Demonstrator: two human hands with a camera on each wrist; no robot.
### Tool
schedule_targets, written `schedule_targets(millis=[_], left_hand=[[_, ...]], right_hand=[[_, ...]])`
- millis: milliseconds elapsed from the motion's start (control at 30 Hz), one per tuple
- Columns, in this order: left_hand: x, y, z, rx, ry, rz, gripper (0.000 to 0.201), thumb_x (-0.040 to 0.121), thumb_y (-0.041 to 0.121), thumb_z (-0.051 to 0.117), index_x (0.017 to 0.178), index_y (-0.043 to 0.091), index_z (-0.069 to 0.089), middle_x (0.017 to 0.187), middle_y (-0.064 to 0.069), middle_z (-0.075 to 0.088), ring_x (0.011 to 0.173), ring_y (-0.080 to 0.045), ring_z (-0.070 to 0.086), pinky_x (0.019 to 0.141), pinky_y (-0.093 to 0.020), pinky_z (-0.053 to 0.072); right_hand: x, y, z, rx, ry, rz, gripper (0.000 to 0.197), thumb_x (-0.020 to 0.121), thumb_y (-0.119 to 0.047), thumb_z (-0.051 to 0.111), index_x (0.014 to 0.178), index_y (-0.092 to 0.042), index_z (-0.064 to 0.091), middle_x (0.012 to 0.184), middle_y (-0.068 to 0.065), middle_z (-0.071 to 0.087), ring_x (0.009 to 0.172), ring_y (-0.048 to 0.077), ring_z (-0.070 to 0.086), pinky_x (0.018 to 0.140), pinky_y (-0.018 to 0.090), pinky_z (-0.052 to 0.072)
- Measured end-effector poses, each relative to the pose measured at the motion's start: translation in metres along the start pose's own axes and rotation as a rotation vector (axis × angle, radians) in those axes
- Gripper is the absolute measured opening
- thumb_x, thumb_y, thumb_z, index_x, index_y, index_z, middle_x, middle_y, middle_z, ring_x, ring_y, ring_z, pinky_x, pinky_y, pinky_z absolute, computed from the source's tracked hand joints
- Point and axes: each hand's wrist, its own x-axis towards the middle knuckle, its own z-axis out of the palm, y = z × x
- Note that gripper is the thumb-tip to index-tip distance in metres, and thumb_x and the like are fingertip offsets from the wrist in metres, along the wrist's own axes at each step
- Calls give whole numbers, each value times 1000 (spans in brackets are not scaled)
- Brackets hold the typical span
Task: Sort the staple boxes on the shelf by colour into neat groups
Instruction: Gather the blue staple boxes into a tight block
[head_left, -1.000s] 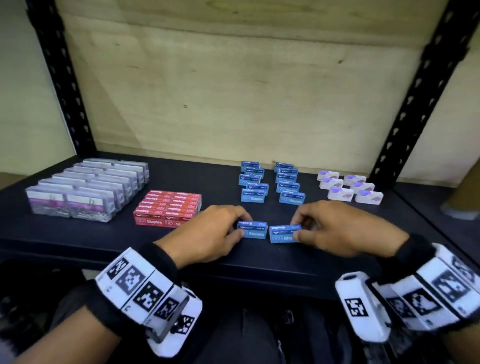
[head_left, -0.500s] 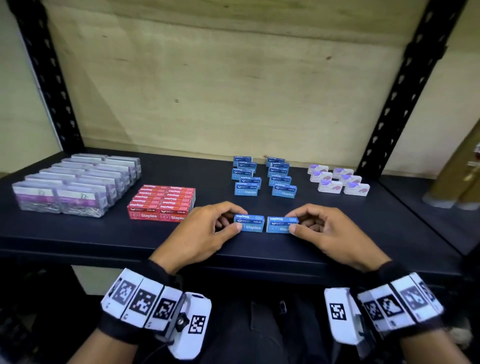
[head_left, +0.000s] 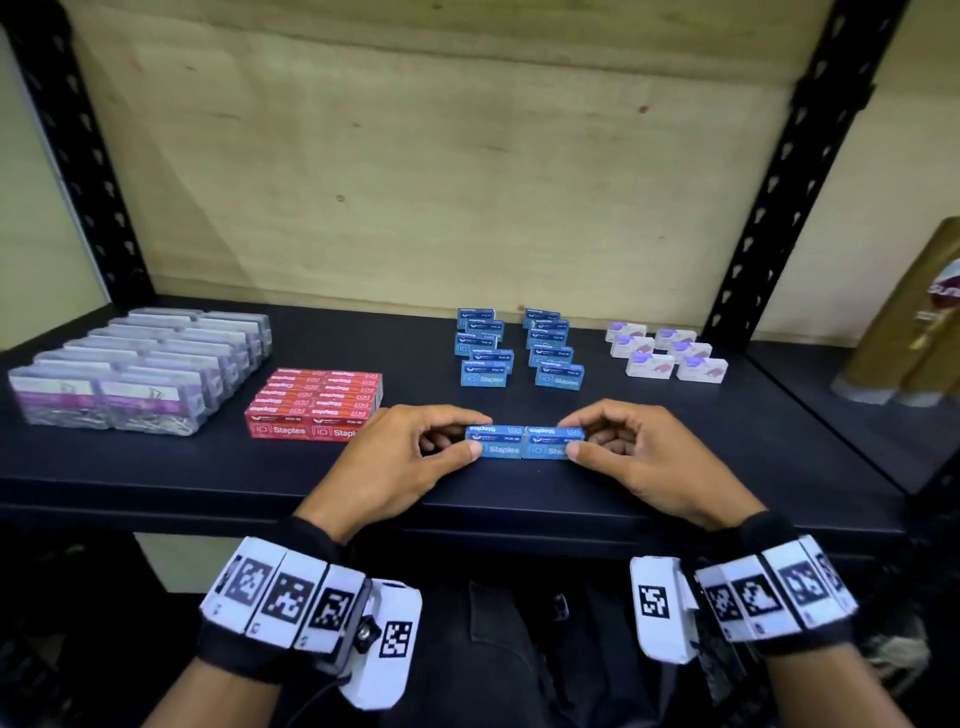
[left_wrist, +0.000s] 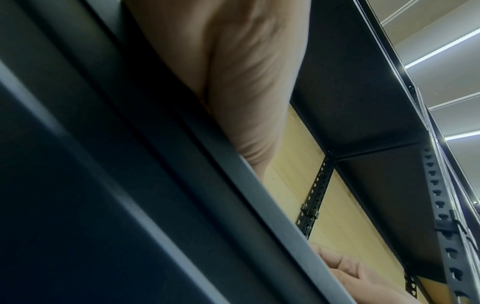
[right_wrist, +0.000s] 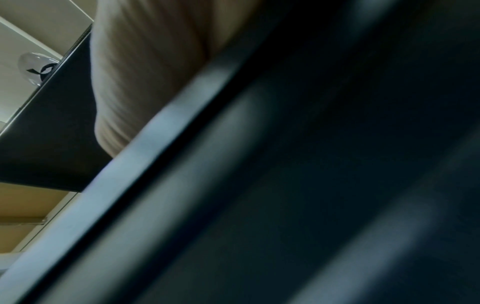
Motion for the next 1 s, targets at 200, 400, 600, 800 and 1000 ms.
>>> schedule_targets(millis=[200,400,600,800,1000], left_hand=[[0,3,0,11,4,-22,26,86,35,73,110,43,71,74,23,67,63,10,52,64,-4,38],[-1,2,0,55,0,-16,42,84,45,71,125,46,62,95,28,68,69,2,55,72,-16,48],[0,15,-6,170,-67,-52,54,86,61,56,134,37,53,105,17,67,81,1,61,82,-27,52],[21,53,-46,431,-214,-25,53,87,65,52,129,35,57,111,13,67,93,-3,63,91,-27,48],[73,76,-71,699,-350,10,43,89,57,58,123,31,63,119,16,66,106,-8,60,95,-30,47]], right_hand=[[1,1,1,-29,-5,1,17,85,-25,77,99,-34,74,91,11,71,76,13,60,85,40,55],[-3,-3,3,-13,21,-1,22,83,-33,76,104,-28,73,94,2,72,78,6,60,83,27,52],[-1,-10,-1,-7,37,44,46,76,-57,65,111,-28,67,95,-3,73,81,11,67,86,32,54],[9,-39,-36,-235,-91,120,41,77,-61,63,108,-34,65,99,-16,70,88,13,71,83,33,58],[51,-64,-68,-661,-101,148,19,88,-44,66,103,-32,67,94,-14,69,81,4,64,80,25,49]])
